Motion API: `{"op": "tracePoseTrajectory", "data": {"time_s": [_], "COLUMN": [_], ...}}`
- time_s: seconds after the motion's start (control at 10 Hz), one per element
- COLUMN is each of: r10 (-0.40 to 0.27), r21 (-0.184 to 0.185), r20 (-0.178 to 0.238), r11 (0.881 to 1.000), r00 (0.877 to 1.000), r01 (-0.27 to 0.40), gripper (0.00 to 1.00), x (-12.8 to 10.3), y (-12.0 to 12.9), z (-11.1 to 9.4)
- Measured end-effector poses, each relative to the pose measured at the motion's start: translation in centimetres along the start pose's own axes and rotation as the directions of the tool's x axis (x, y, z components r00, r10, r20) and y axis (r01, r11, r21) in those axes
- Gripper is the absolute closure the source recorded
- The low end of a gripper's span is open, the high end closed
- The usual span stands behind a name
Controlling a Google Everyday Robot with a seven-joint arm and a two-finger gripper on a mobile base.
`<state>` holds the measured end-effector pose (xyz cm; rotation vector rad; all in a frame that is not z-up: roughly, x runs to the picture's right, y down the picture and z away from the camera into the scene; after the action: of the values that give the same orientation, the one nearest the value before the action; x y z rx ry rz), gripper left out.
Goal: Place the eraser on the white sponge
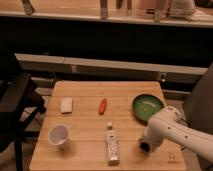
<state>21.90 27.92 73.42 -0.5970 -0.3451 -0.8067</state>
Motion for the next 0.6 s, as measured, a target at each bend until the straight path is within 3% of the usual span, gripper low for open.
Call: {"op": "tracePoseTrajectory", "data": {"time_s": [0.6], "r10": [-0.016], "r21": [0.011], "r20": [-0.023], "r11": [1.0], "r00": [1.0], "r01": [0.016], "gripper": [1.0], "x": [1.3], "y": [-2.1], "z": [-3.2]}}
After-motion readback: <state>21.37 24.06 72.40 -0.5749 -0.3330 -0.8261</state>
